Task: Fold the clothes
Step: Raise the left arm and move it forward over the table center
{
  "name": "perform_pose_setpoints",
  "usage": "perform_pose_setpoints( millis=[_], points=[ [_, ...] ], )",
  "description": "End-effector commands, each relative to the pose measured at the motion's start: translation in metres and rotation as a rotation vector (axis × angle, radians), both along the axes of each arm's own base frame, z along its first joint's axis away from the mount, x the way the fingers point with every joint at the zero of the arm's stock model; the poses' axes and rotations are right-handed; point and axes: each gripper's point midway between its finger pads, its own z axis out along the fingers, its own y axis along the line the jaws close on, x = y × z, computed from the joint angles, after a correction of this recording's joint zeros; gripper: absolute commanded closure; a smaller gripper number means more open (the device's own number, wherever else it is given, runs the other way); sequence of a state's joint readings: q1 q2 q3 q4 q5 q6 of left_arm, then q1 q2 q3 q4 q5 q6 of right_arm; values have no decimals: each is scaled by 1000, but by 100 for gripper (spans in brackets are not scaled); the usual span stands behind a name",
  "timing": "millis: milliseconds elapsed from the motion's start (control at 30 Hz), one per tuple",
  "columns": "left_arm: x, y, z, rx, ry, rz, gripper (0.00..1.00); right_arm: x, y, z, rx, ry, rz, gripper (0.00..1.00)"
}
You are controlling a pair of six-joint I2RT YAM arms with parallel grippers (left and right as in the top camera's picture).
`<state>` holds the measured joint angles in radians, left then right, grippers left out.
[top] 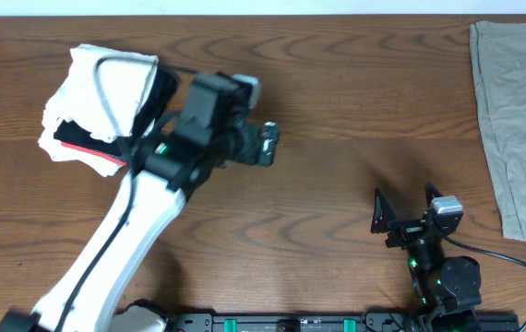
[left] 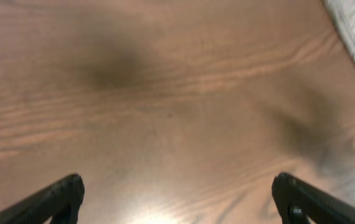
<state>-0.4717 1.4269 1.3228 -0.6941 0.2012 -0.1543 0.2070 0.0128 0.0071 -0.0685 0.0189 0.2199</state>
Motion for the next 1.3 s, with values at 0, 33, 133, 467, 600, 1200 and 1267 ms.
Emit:
perform_pose_setpoints(
  millis=[0,33,133,467,600,1200,1267],
  points=[
    [20,-15,11,27,-4,-2,2,0,-2,-1,8,3,-11,1],
    [24,-20,11,30,2,-9,2,0,-2,-1,8,3,-11,1],
    [38,-42,18,22,-14,-37,2,0,-2,-1,8,3,-11,1],
    [71,-61,28,-31,-113,-38,2,0,-2,-1,8,3,-11,1],
    [71,-59,27,-27,-106,-34,2,0,-2,-1,7,4,-11,1],
    [71,-59,27,-27,-106,-34,2,0,-2,-1,8,3,-11,1],
    [71,-59,27,-27,-106,-34,2,0,-2,-1,8,3,-11,1]
  ],
)
